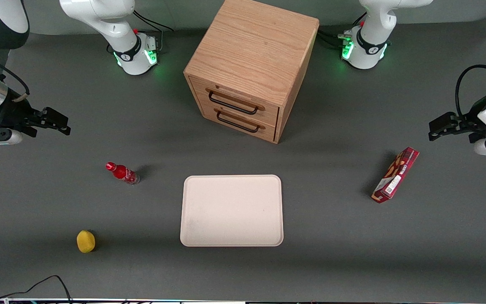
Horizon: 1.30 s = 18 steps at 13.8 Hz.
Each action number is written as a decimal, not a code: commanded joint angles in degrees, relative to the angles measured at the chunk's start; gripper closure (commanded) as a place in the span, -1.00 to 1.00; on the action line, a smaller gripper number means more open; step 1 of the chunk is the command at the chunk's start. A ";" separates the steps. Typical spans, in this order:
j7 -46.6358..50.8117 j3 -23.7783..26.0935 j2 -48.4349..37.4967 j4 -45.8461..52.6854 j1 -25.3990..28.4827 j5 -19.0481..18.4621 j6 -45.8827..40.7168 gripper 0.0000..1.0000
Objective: Place coke bottle on tray
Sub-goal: 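Move the right gripper down over the red Coca-Cola bottle and grasp it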
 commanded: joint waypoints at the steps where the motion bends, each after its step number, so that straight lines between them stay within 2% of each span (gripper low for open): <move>1: -0.65 0.61 1.72 2.80 -0.26 1.19 -2.42 -1.00; 7: -0.55 0.69 3.21 0.71 -0.61 1.19 -2.27 -1.00; 8: -0.81 0.70 3.82 -2.27 -0.43 1.27 0.87 -1.00; 11: -0.73 1.05 4.26 -16.14 0.27 1.71 19.39 -1.00; 13: -0.64 2.45 6.80 -21.26 0.27 1.71 28.12 -1.00; 18: -0.90 3.24 11.56 -23.03 0.10 0.75 34.03 -0.98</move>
